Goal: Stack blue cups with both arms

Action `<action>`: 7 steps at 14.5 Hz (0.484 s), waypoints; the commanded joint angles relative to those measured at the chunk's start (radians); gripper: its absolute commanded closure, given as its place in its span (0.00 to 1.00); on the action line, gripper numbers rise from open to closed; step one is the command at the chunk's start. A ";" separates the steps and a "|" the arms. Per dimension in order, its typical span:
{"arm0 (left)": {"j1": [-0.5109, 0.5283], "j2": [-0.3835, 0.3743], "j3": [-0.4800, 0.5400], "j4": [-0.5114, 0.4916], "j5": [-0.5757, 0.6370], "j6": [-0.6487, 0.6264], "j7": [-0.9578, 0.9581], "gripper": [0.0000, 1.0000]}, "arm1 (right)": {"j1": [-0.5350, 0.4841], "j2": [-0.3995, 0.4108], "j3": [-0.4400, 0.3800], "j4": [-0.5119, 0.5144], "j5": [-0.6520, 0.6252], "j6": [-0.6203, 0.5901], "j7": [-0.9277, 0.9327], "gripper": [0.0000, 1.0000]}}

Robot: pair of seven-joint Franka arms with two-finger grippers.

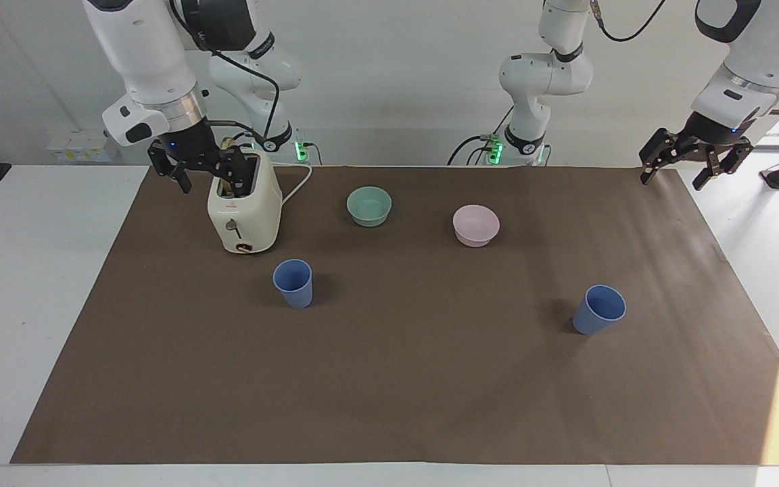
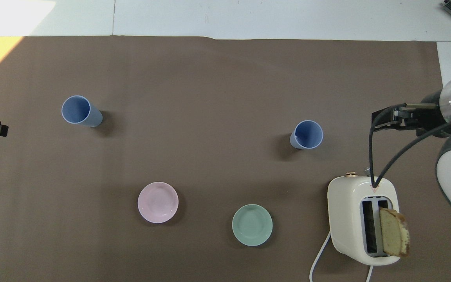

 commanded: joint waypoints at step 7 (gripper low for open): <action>0.005 0.045 0.000 -0.083 0.015 0.176 0.011 0.00 | -0.007 -0.026 0.004 -0.033 -0.004 0.024 -0.018 0.00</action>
